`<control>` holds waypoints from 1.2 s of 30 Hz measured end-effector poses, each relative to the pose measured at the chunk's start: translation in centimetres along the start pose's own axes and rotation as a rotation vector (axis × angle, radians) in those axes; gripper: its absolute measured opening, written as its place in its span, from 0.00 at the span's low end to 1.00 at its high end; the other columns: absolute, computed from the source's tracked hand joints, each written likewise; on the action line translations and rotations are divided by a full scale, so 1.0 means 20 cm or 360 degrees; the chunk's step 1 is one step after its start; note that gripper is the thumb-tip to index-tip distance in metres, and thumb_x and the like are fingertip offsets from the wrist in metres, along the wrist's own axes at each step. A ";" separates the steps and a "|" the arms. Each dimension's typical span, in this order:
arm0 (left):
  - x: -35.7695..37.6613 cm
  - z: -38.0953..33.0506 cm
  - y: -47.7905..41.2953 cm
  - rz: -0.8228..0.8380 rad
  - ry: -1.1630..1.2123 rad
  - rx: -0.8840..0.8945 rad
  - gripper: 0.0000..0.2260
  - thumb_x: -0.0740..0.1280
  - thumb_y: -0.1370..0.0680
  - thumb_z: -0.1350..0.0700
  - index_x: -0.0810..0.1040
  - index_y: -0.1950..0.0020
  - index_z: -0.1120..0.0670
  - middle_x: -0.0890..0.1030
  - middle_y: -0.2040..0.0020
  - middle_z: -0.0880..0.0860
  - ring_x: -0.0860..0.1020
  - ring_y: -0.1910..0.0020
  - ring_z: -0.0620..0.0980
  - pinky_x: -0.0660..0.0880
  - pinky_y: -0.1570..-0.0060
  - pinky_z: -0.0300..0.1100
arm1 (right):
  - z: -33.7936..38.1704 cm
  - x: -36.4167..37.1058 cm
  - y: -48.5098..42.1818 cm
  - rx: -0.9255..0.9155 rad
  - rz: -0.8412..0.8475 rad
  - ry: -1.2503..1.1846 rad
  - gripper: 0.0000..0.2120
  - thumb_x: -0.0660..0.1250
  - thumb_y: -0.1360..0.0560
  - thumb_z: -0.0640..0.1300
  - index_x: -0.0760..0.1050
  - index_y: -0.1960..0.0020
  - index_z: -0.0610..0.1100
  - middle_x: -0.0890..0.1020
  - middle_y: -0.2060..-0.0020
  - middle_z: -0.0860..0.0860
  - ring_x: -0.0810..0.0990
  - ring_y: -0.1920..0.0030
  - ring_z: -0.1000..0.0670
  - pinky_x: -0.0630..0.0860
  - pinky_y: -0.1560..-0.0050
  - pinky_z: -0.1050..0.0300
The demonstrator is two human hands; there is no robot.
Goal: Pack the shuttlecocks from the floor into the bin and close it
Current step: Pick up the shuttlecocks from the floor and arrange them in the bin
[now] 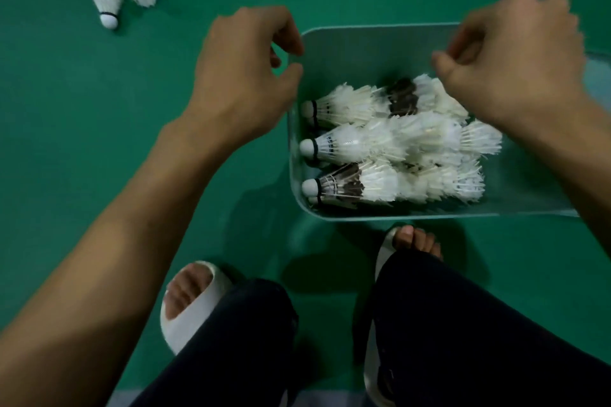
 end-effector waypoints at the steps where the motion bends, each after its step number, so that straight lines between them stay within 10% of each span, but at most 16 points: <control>1: -0.01 0.03 0.02 -0.0045 0.0044 -0.0020 0.06 0.69 0.26 0.52 0.81 0.50 0.50 0.83 0.50 0.44 0.82 0.56 0.45 0.78 0.54 0.46 | 0.10 -0.02 -0.03 -0.0083 -0.0032 -0.0087 0.13 0.70 0.23 0.54 0.85 0.51 0.45 0.86 0.60 0.45 0.84 0.58 0.43 0.82 0.49 0.45; 11: -0.01 0.63 0.00 -0.0206 0.0287 -0.0645 0.07 0.70 0.26 0.51 0.80 0.50 0.53 0.84 0.51 0.47 0.82 0.56 0.48 0.79 0.53 0.49 | 1.07 0.22 -0.46 -0.0902 0.0005 -0.0147 0.21 0.60 0.25 0.61 0.83 0.57 0.46 0.83 0.63 0.47 0.81 0.61 0.44 0.76 0.59 0.55; 21: 0.00 1.32 -0.02 0.0023 -0.0049 -0.1077 0.20 0.72 0.26 0.51 0.76 0.34 0.52 0.74 0.37 0.59 0.73 0.38 0.61 0.72 0.37 0.52 | 1.63 0.98 -0.85 -0.0963 0.1095 0.0352 0.21 0.69 0.27 0.56 0.80 0.41 0.44 0.81 0.43 0.41 0.79 0.43 0.39 0.78 0.40 0.49; 30: -0.10 1.81 -0.54 0.0224 -0.0307 -0.1162 0.28 0.66 0.21 0.50 0.64 0.22 0.41 0.52 0.20 0.65 0.56 0.24 0.66 0.61 0.27 0.59 | 1.99 1.24 -1.18 -0.1027 0.1016 -0.0077 0.37 0.62 0.26 0.36 0.63 0.21 0.58 0.43 0.19 0.38 0.49 0.19 0.35 0.56 0.22 0.44; 36: -0.13 1.91 -0.67 0.0158 -0.0216 -0.1076 0.21 0.66 0.28 0.52 0.80 0.35 0.45 0.78 0.41 0.59 0.73 0.37 0.62 0.72 0.36 0.55 | 2.02 1.37 -1.17 -0.1015 0.0993 -0.0292 0.34 0.67 0.27 0.36 0.67 0.23 0.51 0.68 0.32 0.41 0.70 0.30 0.38 0.68 0.29 0.48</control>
Point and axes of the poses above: each hand's wrist, its own y-axis away from the middle knuckle, its own x-axis out of the palm, z = x × y, the point moved 5 cm from there along -y, towards the middle knuckle
